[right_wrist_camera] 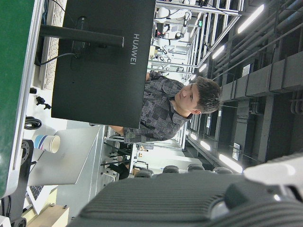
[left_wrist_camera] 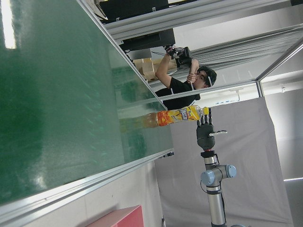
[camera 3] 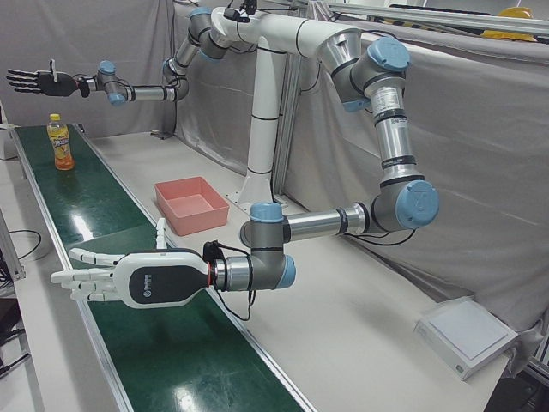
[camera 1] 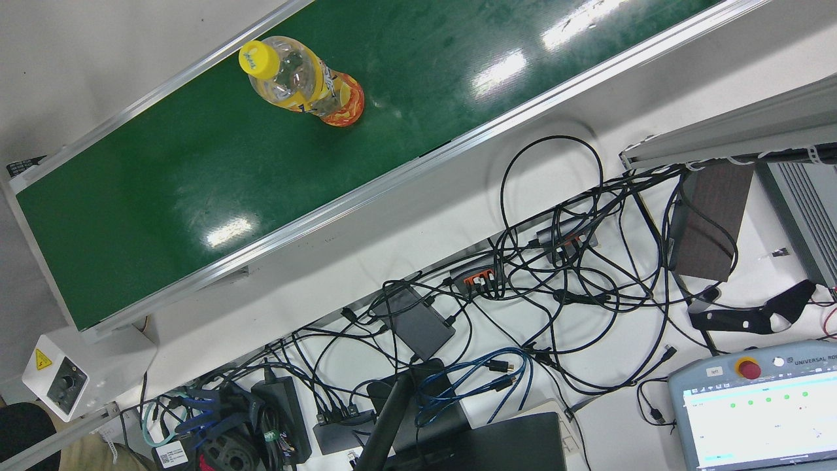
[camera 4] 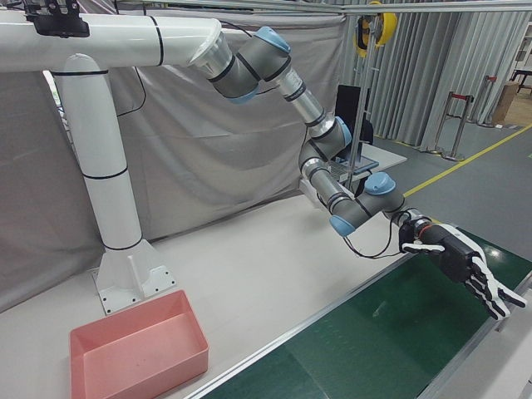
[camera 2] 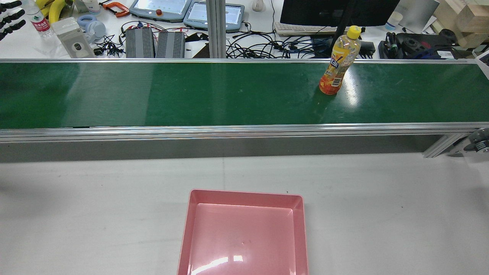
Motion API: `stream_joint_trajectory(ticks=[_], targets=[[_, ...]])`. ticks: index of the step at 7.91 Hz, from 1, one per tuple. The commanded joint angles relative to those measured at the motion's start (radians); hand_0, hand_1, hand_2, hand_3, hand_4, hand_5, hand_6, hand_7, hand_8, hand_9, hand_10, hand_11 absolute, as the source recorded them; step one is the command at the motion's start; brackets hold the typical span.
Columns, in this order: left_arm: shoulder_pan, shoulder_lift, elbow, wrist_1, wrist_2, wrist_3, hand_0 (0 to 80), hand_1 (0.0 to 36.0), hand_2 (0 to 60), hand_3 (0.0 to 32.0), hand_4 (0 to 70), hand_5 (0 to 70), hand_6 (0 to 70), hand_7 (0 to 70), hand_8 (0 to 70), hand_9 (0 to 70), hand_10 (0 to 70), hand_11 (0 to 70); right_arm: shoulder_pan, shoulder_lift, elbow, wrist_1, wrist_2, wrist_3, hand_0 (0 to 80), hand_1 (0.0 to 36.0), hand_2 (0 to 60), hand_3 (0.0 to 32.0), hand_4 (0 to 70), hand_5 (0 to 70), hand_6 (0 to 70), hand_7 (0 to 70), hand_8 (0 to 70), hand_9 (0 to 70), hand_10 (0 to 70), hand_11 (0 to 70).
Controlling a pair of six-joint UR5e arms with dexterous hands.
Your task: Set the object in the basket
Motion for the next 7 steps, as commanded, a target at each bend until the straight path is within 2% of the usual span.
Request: stream_joint_trajectory(ticks=[1, 2, 4, 5, 7], targets=[[0.014, 0.000, 0.015, 0.005, 0.002, 0.002, 48.9, 6.0, 0.0, 0.0, 18.2, 12.8, 0.0, 0.0, 6.3, 9.1, 6.1, 9.8, 0.000, -0.001, -0.001, 0.000, 0.000, 0.000, 0.0, 0.0, 0.0, 0.0, 0.0, 0.0, 0.0, 0.0, 0.0, 0.0, 0.0, 0.0], [0.014, 0.000, 0.015, 0.006, 0.002, 0.002, 49.0, 5.9, 0.0, 0.0, 16.7, 11.7, 0.0, 0.0, 4.3, 5.9, 6.6, 10.5, 0.000, -0.001, 0.001, 0.000, 0.000, 0.000, 0.0, 0.0, 0.0, 0.0, 0.0, 0.0, 0.0, 0.0, 0.0, 0.0, 0.0, 0.0], [0.015, 0.000, 0.015, 0.006, 0.002, 0.003, 49.1, 6.4, 0.0, 0.0, 17.9, 12.3, 0.0, 0.0, 5.3, 8.4, 6.2, 9.9, 0.000, 0.001, -0.001, 0.000, 0.000, 0.000, 0.0, 0.0, 0.0, 0.0, 0.0, 0.0, 0.0, 0.0, 0.0, 0.0, 0.0, 0.0], [0.016, 0.000, 0.015, 0.006, 0.002, 0.003, 48.9, 6.3, 0.0, 0.0, 18.0, 12.5, 0.0, 0.0, 6.0, 9.8, 7.8, 12.3, 0.000, -0.001, 0.001, 0.000, 0.000, 0.002, 0.0, 0.0, 0.0, 0.0, 0.0, 0.0, 0.0, 0.0, 0.0, 0.0, 0.0, 0.0], [0.012, 0.000, 0.015, 0.005, 0.002, 0.003, 48.7, 5.9, 0.0, 0.0, 16.8, 12.3, 0.0, 0.0, 5.5, 8.2, 6.5, 10.3, 0.000, -0.001, 0.001, 0.000, 0.000, 0.000, 0.0, 0.0, 0.0, 0.0, 0.0, 0.0, 0.0, 0.0, 0.0, 0.0, 0.0, 0.0]])
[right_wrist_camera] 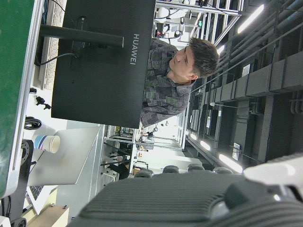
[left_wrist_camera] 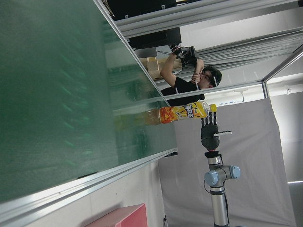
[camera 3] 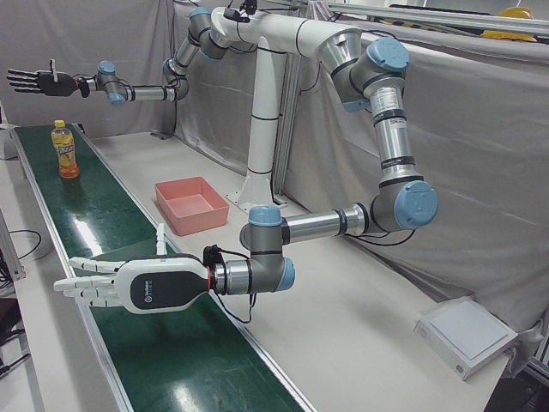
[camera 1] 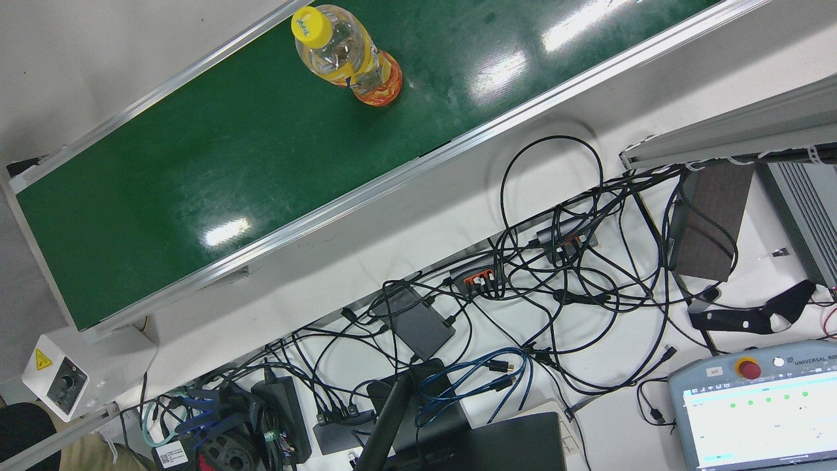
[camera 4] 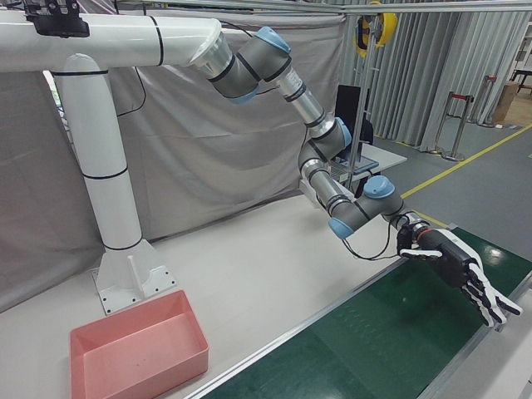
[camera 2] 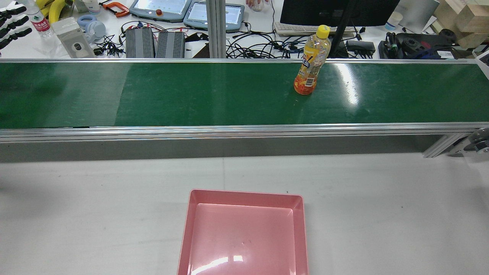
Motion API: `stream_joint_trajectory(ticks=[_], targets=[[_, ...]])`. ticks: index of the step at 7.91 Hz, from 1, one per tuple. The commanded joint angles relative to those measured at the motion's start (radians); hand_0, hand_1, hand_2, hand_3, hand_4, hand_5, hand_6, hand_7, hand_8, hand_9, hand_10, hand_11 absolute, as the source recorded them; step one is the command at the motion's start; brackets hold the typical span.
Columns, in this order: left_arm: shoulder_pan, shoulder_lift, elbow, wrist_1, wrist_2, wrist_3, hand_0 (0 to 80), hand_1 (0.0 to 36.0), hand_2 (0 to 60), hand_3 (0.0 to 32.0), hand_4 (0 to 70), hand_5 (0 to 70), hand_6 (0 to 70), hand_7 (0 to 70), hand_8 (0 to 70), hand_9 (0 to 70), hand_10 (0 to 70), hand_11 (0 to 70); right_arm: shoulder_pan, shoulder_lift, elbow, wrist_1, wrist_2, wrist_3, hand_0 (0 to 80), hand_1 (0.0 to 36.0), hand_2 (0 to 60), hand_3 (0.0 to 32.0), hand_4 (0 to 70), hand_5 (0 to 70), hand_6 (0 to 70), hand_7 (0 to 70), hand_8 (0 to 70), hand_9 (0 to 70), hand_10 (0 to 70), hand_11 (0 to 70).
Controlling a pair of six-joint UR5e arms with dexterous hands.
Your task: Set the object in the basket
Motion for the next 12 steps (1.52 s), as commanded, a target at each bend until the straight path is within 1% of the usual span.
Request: stream_joint_trajectory(ticks=[1, 2, 4, 7, 9, 12], targets=[[-0.002, 0.000, 0.000, -0.001, 0.000, 0.000, 48.4, 5.5, 0.0, 0.0, 16.5, 12.1, 0.0, 0.0, 5.3, 7.2, 6.8, 10.7, 0.000, 0.001, 0.001, 0.000, 0.000, -0.001, 0.0, 0.0, 0.0, 0.0, 0.0, 0.0, 0.0, 0.0, 0.0, 0.0, 0.0, 0.0], [-0.003, 0.000, -0.001, -0.001, -0.002, 0.000, 48.4, 5.5, 0.0, 0.0, 16.5, 12.4, 0.0, 0.0, 5.3, 7.3, 7.0, 11.0, 0.000, -0.001, -0.001, 0.000, 0.000, -0.001, 0.0, 0.0, 0.0, 0.0, 0.0, 0.0, 0.0, 0.0, 0.0, 0.0, 0.0, 0.0], [-0.011, -0.002, -0.006, -0.001, -0.002, 0.000, 48.7, 6.2, 0.0, 0.0, 17.6, 13.1, 0.0, 0.0, 7.0, 11.2, 7.0, 11.1, 0.000, 0.001, -0.001, 0.000, 0.000, -0.001, 0.0, 0.0, 0.0, 0.0, 0.0, 0.0, 0.0, 0.0, 0.0, 0.0, 0.0, 0.0], [-0.003, -0.002, -0.009, -0.001, -0.002, 0.000, 48.8, 6.2, 0.0, 0.0, 17.2, 12.7, 0.0, 0.0, 6.5, 10.5, 7.5, 11.8, 0.000, 0.001, -0.001, 0.000, 0.000, -0.001, 0.0, 0.0, 0.0, 0.0, 0.0, 0.0, 0.0, 0.0, 0.0, 0.0, 0.0, 0.0], [-0.005, -0.002, -0.009, -0.001, -0.002, 0.000, 48.5, 6.1, 0.0, 0.0, 16.4, 11.8, 0.0, 0.0, 5.3, 7.9, 6.7, 10.7, 0.000, 0.001, -0.001, 0.000, 0.000, -0.001, 0.0, 0.0, 0.0, 0.0, 0.0, 0.0, 0.0, 0.0, 0.0, 0.0, 0.0, 0.0], [-0.002, -0.002, 0.000, -0.001, -0.002, 0.000, 48.5, 6.5, 0.0, 0.0, 16.8, 12.7, 0.0, 0.0, 5.8, 9.0, 7.8, 12.2, 0.000, 0.001, -0.001, 0.000, 0.000, -0.001, 0.0, 0.0, 0.0, 0.0, 0.0, 0.0, 0.0, 0.0, 0.0, 0.0, 0.0, 0.0]])
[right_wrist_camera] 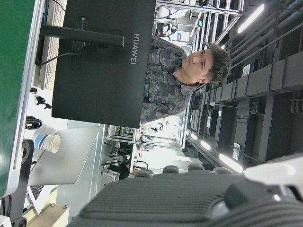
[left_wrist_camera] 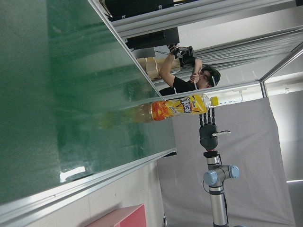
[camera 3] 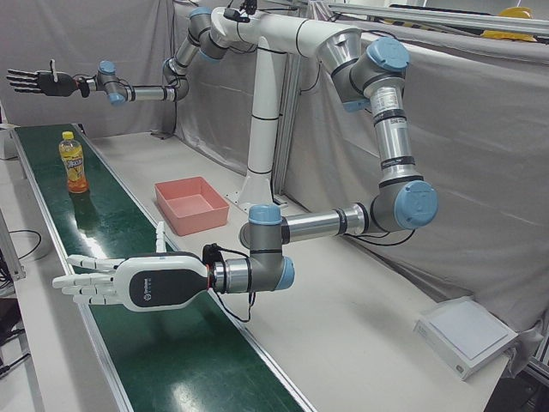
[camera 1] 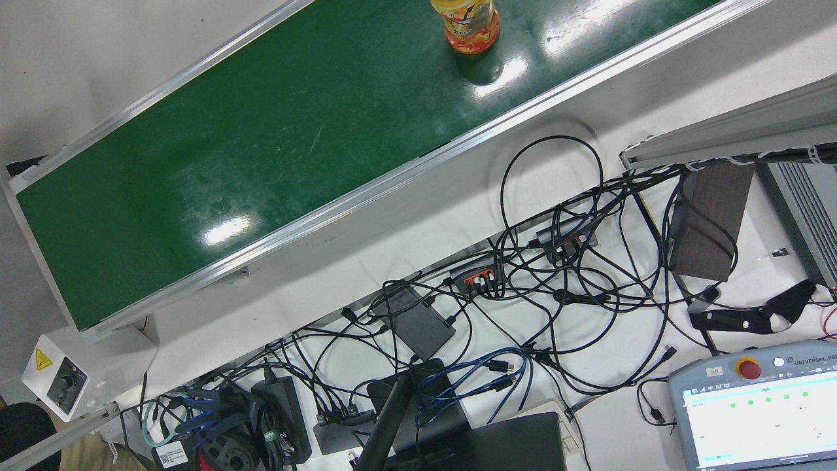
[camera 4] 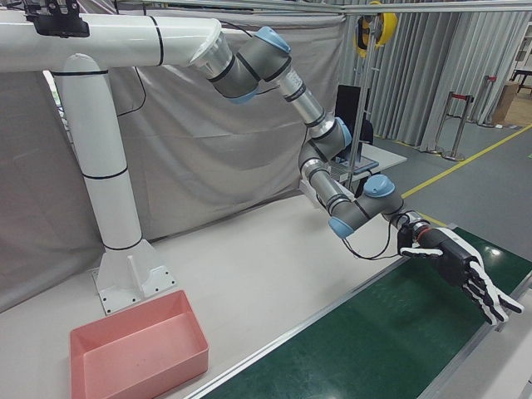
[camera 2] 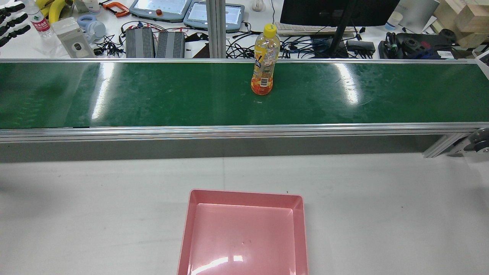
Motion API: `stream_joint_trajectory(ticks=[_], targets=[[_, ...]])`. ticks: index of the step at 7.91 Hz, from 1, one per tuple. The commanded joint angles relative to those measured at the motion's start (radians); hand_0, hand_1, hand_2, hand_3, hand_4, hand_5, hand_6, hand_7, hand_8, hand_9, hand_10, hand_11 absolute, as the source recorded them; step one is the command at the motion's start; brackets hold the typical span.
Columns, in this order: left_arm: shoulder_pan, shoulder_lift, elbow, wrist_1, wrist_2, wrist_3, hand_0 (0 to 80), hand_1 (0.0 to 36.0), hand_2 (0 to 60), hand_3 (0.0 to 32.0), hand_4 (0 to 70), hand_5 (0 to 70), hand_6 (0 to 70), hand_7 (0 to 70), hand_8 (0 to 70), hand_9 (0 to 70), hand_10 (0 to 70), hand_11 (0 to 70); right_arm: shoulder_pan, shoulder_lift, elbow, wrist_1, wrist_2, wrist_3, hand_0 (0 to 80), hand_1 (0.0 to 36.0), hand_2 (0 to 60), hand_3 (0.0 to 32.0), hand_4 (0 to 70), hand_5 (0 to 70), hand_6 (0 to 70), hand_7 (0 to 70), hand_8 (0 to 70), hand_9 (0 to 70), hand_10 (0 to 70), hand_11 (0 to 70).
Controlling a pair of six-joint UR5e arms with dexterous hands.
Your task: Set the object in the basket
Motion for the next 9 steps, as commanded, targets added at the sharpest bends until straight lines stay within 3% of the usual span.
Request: stream_joint_trajectory(ticks=[1, 5, 9], targets=[[0.001, 0.000, 0.006, 0.000, 0.002, 0.000, 48.5, 6.5, 0.0, 0.0, 17.1, 12.7, 0.0, 0.0, 5.9, 9.2, 7.7, 12.2, 0.000, 0.001, 0.000, 0.000, 0.000, 0.000, 0.0, 0.0, 0.0, 0.0, 0.0, 0.0, 0.0, 0.0, 0.0, 0.0, 0.0, 0.0], [0.045, -0.018, 0.000, 0.037, 0.002, 0.012, 49.4, 7.0, 0.0, 0.0, 18.2, 14.4, 0.0, 0.0, 6.4, 10.1, 8.1, 12.7, 0.000, 0.000, 0.000, 0.000, 0.000, 0.000, 0.0, 0.0, 0.0, 0.0, 0.0, 0.0, 0.0, 0.0, 0.0, 0.0, 0.0, 0.0], [0.098, -0.133, 0.000, 0.101, 0.002, 0.034, 48.8, 6.6, 0.0, 0.0, 17.6, 14.1, 0.0, 0.0, 6.3, 10.3, 7.8, 12.3, 0.000, 0.000, 0.000, 0.000, 0.000, 0.000, 0.0, 0.0, 0.0, 0.0, 0.0, 0.0, 0.0, 0.0, 0.0, 0.0, 0.0, 0.0]])
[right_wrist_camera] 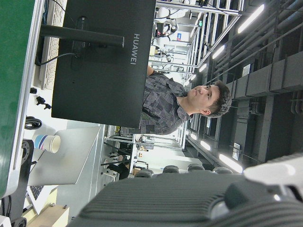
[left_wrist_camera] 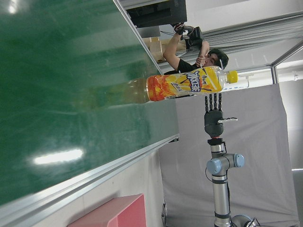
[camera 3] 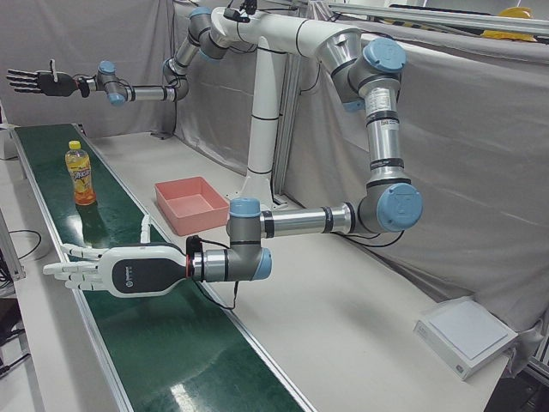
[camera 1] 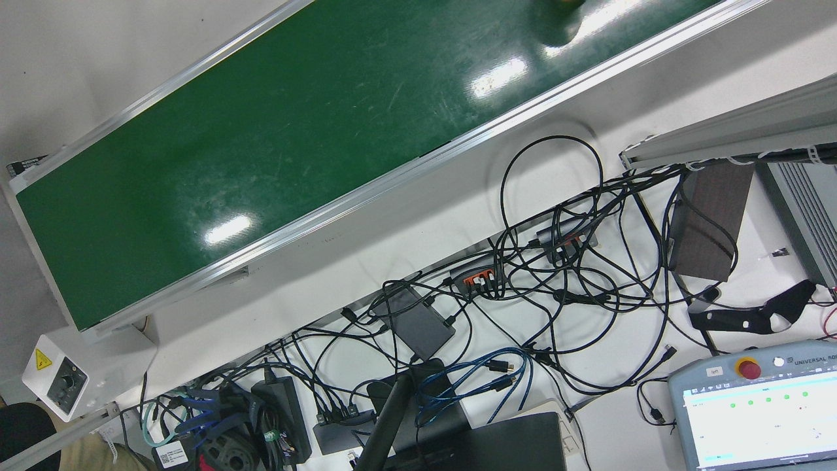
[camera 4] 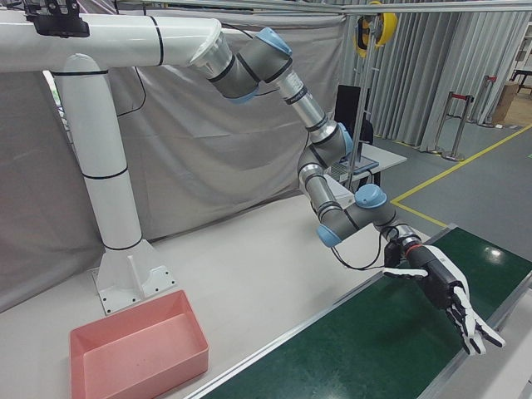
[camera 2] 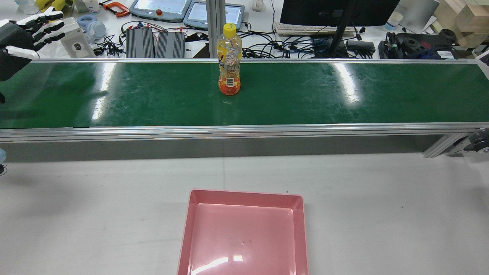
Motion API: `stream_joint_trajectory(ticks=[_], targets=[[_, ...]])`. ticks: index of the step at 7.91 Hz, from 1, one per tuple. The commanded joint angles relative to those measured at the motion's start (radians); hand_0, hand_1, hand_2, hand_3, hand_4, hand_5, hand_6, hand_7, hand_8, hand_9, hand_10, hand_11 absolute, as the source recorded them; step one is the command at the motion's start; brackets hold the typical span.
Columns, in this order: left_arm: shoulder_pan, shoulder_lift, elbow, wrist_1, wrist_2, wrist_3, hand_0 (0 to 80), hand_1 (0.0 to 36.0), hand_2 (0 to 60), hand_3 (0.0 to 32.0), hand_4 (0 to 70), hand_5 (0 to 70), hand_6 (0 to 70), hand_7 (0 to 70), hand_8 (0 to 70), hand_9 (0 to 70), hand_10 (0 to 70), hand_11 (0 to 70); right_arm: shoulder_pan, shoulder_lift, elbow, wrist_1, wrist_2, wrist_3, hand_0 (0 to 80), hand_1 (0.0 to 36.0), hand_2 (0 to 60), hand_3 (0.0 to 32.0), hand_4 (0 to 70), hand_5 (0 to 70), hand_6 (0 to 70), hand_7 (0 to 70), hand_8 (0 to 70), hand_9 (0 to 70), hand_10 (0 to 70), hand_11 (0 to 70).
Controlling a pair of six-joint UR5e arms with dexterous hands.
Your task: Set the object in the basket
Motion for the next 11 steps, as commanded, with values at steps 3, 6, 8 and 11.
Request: stream_joint_trajectory(ticks=[3, 6, 8, 11], targets=[[0.058, -0.107, -0.003, 0.053, 0.000, 0.024, 48.8, 6.5, 0.0, 0.0, 17.7, 15.2, 0.0, 0.0, 7.2, 11.6, 7.8, 12.3, 0.000, -0.001, 0.000, 0.000, 0.000, 0.000, 0.0, 0.0, 0.0, 0.0, 0.0, 0.0, 0.0, 0.0, 0.0, 0.0, 0.0, 0.0], [0.103, -0.157, 0.000, 0.092, 0.000, 0.053, 48.6, 6.8, 0.0, 0.0, 17.2, 15.2, 0.0, 0.0, 6.7, 11.5, 8.2, 12.8, 0.000, -0.001, 0.000, 0.000, 0.000, 0.000, 0.0, 0.0, 0.0, 0.0, 0.0, 0.0, 0.0, 0.0, 0.0, 0.0, 0.0, 0.0], [0.129, -0.186, 0.003, 0.115, 0.000, 0.079, 48.1, 6.2, 0.0, 0.0, 17.2, 15.3, 0.0, 0.0, 6.9, 11.8, 7.4, 11.6, 0.000, -0.001, 0.000, 0.000, 0.000, 0.000, 0.0, 0.0, 0.0, 0.0, 0.0, 0.0, 0.0, 0.0, 0.0, 0.0, 0.0, 0.0], [0.198, -0.228, 0.006, 0.144, -0.002, 0.082, 48.0, 6.0, 0.0, 0.0, 17.2, 15.1, 0.0, 0.0, 6.8, 11.6, 7.7, 12.0, 0.000, -0.001, 0.000, 0.000, 0.000, 0.000, 0.0, 0.0, 0.0, 0.0, 0.0, 0.0, 0.0, 0.0, 0.0, 0.0, 0.0, 0.0]])
